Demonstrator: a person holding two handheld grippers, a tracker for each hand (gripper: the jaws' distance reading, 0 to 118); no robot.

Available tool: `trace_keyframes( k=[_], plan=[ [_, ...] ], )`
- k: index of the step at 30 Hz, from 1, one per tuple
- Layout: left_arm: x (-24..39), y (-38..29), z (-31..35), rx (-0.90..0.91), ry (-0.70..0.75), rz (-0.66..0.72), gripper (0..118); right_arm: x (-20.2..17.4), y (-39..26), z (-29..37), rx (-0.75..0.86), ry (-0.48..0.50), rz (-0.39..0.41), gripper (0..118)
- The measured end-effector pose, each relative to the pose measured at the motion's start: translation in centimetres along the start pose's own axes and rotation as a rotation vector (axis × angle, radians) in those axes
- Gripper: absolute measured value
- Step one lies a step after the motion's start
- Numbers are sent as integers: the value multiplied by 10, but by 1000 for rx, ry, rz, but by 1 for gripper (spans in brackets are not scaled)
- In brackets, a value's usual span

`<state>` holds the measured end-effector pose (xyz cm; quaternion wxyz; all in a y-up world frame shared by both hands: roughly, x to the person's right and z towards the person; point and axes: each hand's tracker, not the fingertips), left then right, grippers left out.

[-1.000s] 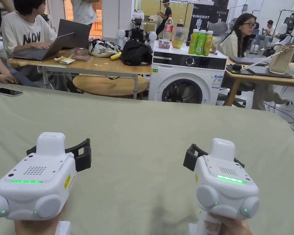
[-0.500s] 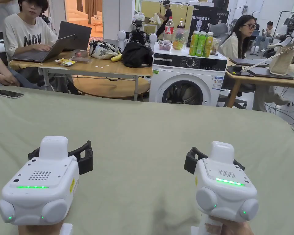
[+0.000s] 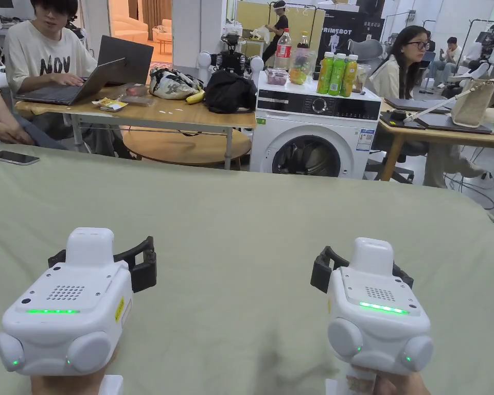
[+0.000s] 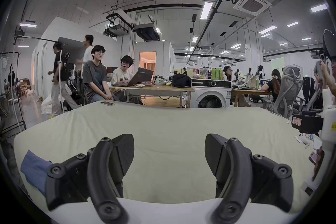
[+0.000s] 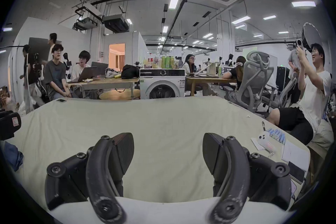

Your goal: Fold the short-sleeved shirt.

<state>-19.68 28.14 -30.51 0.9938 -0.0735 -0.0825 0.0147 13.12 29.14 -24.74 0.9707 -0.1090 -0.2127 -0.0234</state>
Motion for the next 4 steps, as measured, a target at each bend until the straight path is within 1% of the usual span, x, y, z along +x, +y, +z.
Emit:
trace_keyframes(
  k=[1,4],
  plan=[
    [0,0,0,0,-1,1,81,1,1,-1,-11,6,9,80],
    [0,0,0,1,-4,-1,81,4,3,-3,-56,45,-4,80]
  ],
)
